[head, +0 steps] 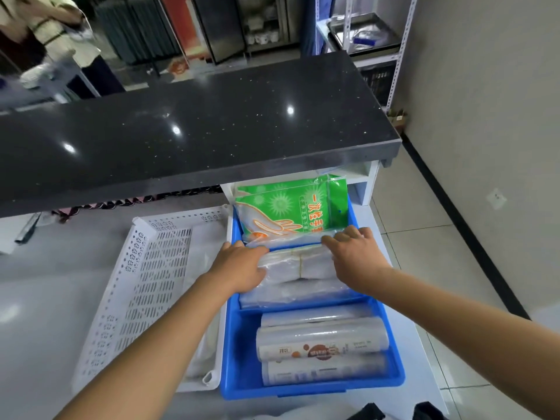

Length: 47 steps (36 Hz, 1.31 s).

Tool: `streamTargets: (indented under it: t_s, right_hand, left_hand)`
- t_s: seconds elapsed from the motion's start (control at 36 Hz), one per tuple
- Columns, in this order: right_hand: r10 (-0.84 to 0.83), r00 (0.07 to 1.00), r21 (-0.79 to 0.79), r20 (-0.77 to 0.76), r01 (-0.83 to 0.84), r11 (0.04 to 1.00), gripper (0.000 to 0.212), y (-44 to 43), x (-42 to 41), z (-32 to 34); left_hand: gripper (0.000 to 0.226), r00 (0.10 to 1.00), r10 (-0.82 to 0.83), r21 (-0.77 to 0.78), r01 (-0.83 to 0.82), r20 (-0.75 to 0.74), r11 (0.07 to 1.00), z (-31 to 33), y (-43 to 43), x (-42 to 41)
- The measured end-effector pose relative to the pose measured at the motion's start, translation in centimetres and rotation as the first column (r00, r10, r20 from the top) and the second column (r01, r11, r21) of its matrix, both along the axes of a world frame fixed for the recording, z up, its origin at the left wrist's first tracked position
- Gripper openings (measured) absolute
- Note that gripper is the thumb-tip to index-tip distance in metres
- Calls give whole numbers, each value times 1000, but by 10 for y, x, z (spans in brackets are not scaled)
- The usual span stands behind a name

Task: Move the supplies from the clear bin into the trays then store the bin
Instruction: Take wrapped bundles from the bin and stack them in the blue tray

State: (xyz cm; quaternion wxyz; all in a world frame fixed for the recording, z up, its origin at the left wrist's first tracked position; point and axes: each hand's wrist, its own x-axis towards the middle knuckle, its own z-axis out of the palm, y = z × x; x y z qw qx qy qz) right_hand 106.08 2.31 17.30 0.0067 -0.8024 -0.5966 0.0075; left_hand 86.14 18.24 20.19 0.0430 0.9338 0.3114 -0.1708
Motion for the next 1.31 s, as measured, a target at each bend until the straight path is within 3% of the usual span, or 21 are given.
streamTargets:
  t_s: [0.14, 0.36, 0.5, 0.69, 0.92, 1.06, 1.22, 1.31]
  right_hand:
    - [-103, 994, 44, -47, 105, 994, 41, -3, 3, -2]
    - [-170, 967, 59, -188, 184, 981, 31, 4, 6, -1]
    - [-153, 973, 121, -171, 175, 977, 47, -6, 1, 1]
    - [-54, 911, 123, -408, 113, 986, 54, -36, -9, 15]
    - [-1, 718, 190, -696, 186, 964, 47, -65, -37, 51]
    - [71, 643, 233, -763, 170, 957, 45, -80, -84, 70]
    - [92, 680, 177, -727, 56, 983, 48, -99, -150, 69]
    - [98, 710, 166, -697, 27, 986, 50, -113, -186, 68]
  left_hand:
    - [49, 979, 129, -43, -124, 159, 991, -9, 3, -4]
    - [45, 962, 213, -58, -207, 171, 977, -14, 1, 0]
    - [53, 918, 266, 51, -293, 293, 955, -12, -12, 0]
    - [67, 765, 411, -172, -377, 496, 910, -10, -71, -21]
    - [62, 493, 645, -400, -517, 583, 757, 8, -145, -76]
    - [64, 446, 657, -415, -528, 608, 741, 10, -178, -112]
    - [72, 388, 652, -439, -508, 651, 741, 8, -199, -157]
    - [68, 409, 649, -448, -487, 642, 750, 4, -206, -185]
